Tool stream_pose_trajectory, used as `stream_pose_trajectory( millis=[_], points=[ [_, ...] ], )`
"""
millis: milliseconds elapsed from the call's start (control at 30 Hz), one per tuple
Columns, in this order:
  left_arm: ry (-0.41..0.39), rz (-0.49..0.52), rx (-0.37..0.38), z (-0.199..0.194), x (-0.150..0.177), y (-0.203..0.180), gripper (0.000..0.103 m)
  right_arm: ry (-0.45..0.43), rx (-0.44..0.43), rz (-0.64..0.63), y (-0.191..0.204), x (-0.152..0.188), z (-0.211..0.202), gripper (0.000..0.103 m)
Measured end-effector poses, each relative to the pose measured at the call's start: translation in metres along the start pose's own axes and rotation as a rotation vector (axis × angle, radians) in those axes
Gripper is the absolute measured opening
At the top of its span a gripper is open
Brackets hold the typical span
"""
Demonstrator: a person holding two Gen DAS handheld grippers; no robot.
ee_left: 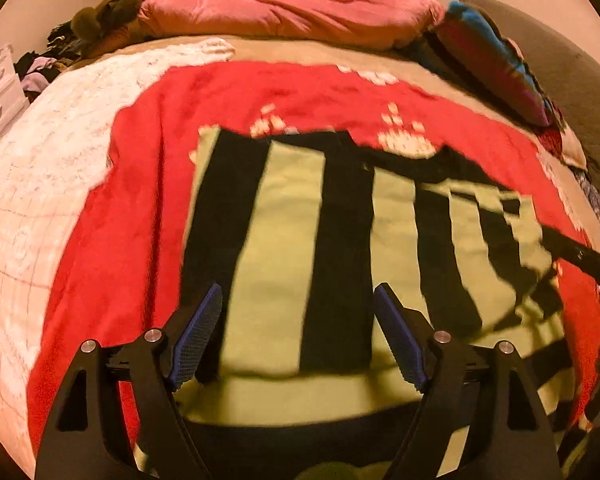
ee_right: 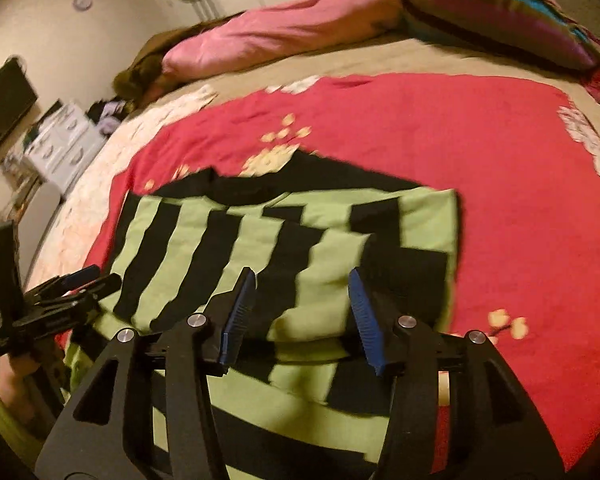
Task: Fold small clothes
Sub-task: 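Open the right gripper and withdraw it from the sleeve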
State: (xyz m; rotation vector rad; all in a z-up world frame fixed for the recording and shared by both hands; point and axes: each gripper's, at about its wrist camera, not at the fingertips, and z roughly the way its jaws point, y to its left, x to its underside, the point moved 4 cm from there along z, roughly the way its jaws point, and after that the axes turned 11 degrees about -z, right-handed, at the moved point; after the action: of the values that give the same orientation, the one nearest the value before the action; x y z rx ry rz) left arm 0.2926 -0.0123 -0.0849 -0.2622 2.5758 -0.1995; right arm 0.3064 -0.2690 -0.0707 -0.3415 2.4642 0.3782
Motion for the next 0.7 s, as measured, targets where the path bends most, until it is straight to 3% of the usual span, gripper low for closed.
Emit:
stream_pose_trajectory(
  millis=[100,233,400,633,700],
  points=[
    [0.047,0.014,-0.036,0.015,0.014,0.001,0.077,0.053,0.017,-0.026,0.006,0.005,0.017,0.049],
    [0.052,0.022,-0.052,0.023,0.019,-0.001,0.079,0.124,0.022,0.002,0.001,0.016,0.036,0.049],
    [0.045,0.017,-0.043,0.017,0.020,0.001,0.079,0.121,0.020,-0.001,0.002,0.016,0.036,0.054],
    [0.010,-0.008,-0.028,-0.007,0.014,0.005,0.079,0.040,-0.010,0.014,0.007,0.004,0.015,0.071],
    [-0.004,-0.013,-0.027,-0.015,0.012,0.006,0.079,0.027,0.002,0.004,0.008,0.003,0.010,0.071]
  ],
)
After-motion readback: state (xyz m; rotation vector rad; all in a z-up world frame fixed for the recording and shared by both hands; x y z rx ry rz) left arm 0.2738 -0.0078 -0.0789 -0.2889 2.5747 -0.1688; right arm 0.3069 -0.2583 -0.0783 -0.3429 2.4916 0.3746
